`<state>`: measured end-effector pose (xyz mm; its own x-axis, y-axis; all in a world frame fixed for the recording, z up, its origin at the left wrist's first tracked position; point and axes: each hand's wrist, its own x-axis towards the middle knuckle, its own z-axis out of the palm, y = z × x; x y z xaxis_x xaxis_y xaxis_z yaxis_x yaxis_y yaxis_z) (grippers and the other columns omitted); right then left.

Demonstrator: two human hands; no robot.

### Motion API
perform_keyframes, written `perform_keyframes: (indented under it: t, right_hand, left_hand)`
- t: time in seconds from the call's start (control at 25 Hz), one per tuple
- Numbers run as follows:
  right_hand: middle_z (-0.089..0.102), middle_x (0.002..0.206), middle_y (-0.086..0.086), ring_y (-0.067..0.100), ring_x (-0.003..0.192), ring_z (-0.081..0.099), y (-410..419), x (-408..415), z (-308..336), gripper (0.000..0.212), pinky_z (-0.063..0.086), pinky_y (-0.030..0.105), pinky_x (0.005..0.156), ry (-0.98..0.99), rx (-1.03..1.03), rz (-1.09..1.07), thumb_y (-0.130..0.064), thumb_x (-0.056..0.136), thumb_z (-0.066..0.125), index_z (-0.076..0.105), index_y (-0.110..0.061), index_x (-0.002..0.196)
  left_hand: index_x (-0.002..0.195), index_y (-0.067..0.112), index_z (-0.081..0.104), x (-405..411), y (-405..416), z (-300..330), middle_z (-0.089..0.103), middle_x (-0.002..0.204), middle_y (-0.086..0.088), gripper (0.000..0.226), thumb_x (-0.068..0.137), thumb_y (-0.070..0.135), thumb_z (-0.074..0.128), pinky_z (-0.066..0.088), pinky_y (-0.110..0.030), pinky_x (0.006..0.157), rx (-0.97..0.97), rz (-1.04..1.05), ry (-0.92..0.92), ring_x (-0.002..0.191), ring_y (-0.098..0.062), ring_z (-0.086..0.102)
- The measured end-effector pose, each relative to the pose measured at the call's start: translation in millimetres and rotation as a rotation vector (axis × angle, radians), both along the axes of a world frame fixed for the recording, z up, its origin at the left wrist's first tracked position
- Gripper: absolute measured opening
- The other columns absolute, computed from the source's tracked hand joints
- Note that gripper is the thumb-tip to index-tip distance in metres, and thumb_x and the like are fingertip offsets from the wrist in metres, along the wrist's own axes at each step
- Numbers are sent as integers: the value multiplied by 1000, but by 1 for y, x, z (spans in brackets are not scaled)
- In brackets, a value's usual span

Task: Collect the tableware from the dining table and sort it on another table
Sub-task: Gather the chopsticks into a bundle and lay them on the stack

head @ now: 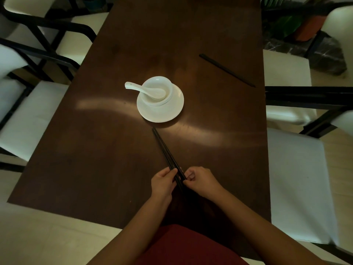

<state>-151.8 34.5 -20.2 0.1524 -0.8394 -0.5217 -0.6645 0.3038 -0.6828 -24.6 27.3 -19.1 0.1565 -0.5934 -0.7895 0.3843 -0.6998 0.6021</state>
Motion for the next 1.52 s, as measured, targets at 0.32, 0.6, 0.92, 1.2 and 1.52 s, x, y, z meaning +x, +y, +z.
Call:
perform_keyframes:
  t: [0.32,0.6,0.92,1.2,1.52]
  right_hand:
    - [69,83,-4,5,79,62,41,-10,6,15,44,9,64,-225,198,-26,-18,89,57,71,-14,90]
    - [69,82,15,4,60,55,5,3,20,18,44,15,51,-289,136,-126,-17,89,56,71,-8,94]
    - [72,70,-9,1,69,66,-7,-3,33,17,47,19,60,-468,221,-175,-14,88,58,68,-24,78]
    - [75,78,0,11,71,70,-34,-46,43,11,52,21,64,-726,274,-242,-14,88,58,69,-15,89]
    - [70,90,-10,16,90,67,-132,-139,38,13,51,18,70,-135,-98,-329,-29,84,63,66,-31,97]
  left_hand:
    - [84,3,61,28,-19,6,72,59,-2,15,90,-3,49,57,-20,56,-30,58,126,57,-8,70]
    - [96,0,61,12,-14,17,68,85,-12,14,91,-2,49,58,-22,58,-81,-36,227,68,-10,71]
    - [105,-1,59,0,-37,34,69,92,-12,17,92,1,49,57,-21,61,-116,-105,197,82,-15,68]
    - [99,2,60,-28,-87,53,73,84,-9,16,93,7,46,59,-28,62,-102,-313,409,75,-15,72]
    - [100,2,62,-74,-149,43,76,88,-11,15,92,4,49,59,-29,60,-117,-290,353,86,-20,72]
